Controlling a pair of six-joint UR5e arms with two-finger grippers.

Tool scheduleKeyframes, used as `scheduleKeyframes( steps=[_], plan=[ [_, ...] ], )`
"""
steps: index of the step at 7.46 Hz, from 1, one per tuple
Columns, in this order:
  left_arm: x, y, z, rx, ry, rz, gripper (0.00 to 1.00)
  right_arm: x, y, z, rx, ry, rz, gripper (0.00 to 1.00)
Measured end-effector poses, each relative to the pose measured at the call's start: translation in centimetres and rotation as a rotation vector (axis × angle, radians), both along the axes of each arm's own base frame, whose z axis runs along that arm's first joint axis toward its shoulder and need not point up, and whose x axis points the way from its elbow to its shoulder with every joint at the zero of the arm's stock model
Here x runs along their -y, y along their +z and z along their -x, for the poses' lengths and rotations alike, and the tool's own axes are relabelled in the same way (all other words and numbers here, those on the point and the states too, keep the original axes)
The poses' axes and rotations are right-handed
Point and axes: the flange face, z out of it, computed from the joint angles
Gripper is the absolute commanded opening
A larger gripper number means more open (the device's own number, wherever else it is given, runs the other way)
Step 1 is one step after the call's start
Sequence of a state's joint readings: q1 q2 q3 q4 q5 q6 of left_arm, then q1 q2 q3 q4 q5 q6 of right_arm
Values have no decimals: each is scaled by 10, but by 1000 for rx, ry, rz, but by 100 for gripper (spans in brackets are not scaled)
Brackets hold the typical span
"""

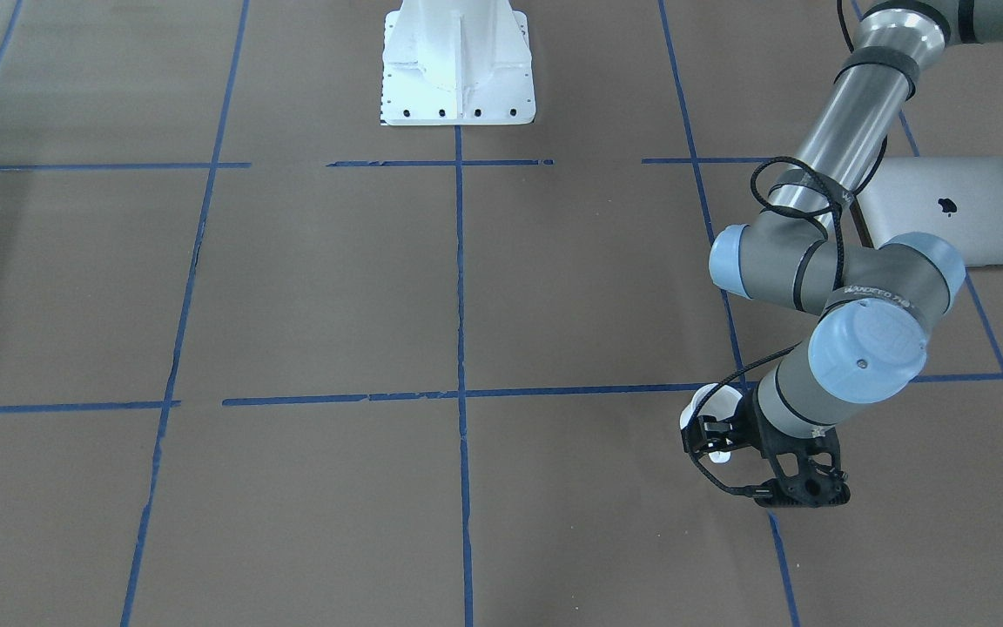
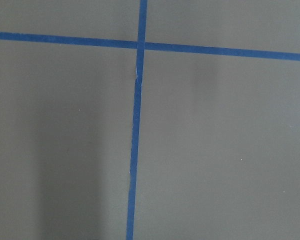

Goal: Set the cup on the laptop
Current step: 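Reach the left gripper to the white cup and grasp it, then lift the white cup with the left gripper and carry it toward the laptop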

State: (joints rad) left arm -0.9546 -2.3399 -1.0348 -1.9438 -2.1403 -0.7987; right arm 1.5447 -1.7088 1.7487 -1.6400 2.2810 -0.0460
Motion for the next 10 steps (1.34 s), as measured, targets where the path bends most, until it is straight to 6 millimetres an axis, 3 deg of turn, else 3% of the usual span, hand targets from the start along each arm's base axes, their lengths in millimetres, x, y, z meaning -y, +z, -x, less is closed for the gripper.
scheduleKeyframes(
  steps=[1,2,6,7,8,10],
  plan=[
    [-2,6,-7,10,-1,-4,12,0,0,0,0,0,0,100],
    [-2,8,-10,14,-1,-7,0,0,0,0,0,0,0,100],
    [-1,1,-8,-1,-5,-31,0,0,0,0,-1,0,1,100],
    [2,-9,11,-15,-23,-51,0,0,0,0,0,0,1,100],
    [-6,-9,47,-34,-48,-81,0,0,0,0,0,0,1,100],
    [-76,23,122,-48,-19,-169,0,0,0,0,0,0,1,100]
  ],
)
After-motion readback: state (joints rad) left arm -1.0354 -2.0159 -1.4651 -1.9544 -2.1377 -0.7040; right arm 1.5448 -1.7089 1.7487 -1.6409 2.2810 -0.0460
